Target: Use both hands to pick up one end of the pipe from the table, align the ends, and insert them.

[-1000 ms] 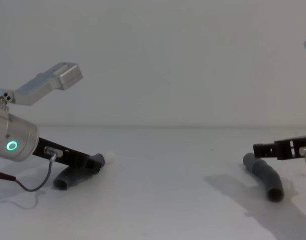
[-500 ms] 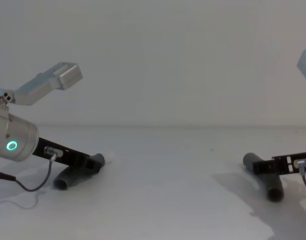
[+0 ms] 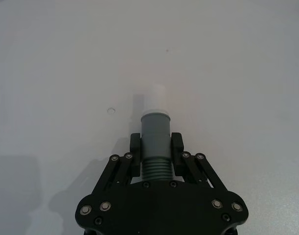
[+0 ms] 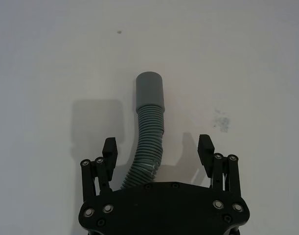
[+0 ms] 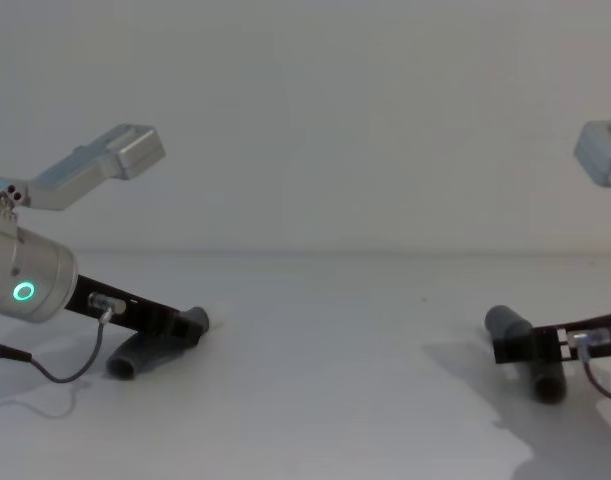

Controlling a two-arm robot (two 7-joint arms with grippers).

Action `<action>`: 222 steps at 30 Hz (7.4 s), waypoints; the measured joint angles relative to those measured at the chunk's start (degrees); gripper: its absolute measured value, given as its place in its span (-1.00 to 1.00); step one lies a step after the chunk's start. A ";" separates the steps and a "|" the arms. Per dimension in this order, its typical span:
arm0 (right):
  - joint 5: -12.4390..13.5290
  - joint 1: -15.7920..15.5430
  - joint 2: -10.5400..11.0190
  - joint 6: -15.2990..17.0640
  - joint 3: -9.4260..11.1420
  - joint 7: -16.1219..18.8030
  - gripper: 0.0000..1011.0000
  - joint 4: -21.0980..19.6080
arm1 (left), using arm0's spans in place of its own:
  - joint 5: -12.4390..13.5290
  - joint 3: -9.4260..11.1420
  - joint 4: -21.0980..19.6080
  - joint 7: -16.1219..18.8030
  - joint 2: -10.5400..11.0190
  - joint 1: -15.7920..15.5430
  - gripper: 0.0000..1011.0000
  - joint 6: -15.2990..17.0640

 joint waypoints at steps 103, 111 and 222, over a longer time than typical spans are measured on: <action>0.59 -9.63 11.53 -26.55 0.77 20.74 -0.54 -8.19 | 0.32 0.84 -0.21 -1.15 0.69 -0.39 -0.36 -0.55; 0.96 -10.62 14.92 -33.05 0.07 26.28 -0.54 -7.65 | 1.21 2.94 -0.70 -4.57 2.39 -1.68 -0.36 -2.20; 2.40 -12.24 25.42 -47.84 -4.17 37.02 -0.55 -8.17 | -7.36 12.93 -23.70 -32.48 19.28 -6.17 -0.36 -12.09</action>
